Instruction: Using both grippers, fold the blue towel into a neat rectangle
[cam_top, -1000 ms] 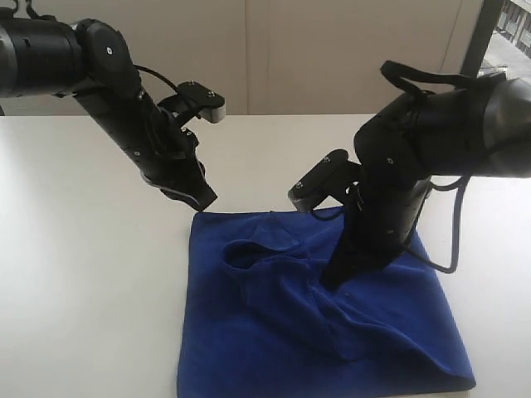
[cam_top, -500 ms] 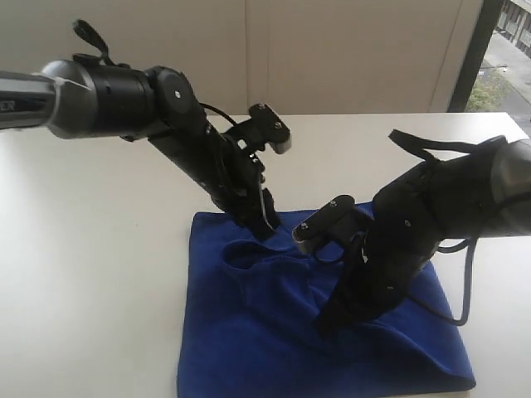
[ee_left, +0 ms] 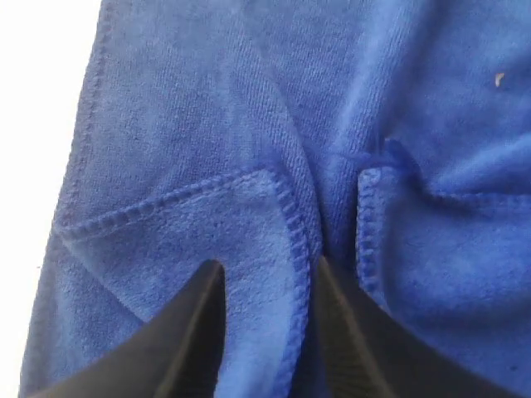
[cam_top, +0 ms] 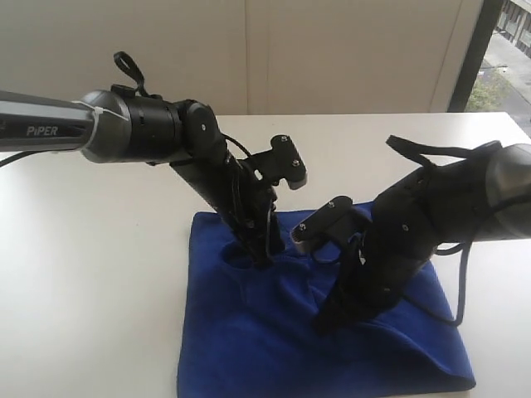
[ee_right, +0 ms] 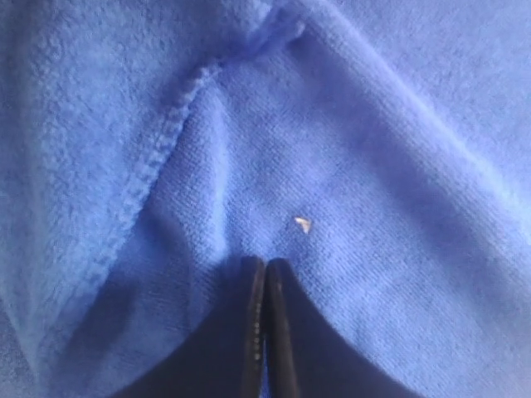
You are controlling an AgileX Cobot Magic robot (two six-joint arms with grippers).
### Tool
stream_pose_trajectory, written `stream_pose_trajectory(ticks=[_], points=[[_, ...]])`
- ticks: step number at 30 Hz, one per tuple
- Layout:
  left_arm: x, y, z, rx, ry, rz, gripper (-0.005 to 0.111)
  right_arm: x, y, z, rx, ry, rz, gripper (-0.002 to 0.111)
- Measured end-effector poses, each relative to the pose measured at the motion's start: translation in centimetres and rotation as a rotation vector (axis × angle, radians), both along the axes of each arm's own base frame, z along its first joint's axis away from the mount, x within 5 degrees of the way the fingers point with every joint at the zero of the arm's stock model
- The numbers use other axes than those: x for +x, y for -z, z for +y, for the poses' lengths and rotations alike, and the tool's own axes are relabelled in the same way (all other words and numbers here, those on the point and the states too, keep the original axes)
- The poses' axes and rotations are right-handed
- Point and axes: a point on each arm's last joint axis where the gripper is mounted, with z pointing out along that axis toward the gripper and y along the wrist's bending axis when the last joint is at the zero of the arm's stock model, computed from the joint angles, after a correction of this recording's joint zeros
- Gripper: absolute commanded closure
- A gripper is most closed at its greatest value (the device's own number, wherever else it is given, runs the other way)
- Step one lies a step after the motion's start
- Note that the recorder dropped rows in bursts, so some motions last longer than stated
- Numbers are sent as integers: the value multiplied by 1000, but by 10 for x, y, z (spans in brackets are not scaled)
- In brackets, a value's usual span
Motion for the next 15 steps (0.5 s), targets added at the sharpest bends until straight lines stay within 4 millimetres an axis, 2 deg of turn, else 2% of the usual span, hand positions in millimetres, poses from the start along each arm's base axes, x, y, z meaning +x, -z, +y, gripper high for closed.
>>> stream_pose_trajectory(ticks=[7, 15], points=[[1, 3, 2, 44, 35, -25, 64, 0, 6, 0, -7, 0, 16, 108], [1, 17, 5, 116, 78, -10, 66, 0, 6, 0, -7, 0, 15, 108]])
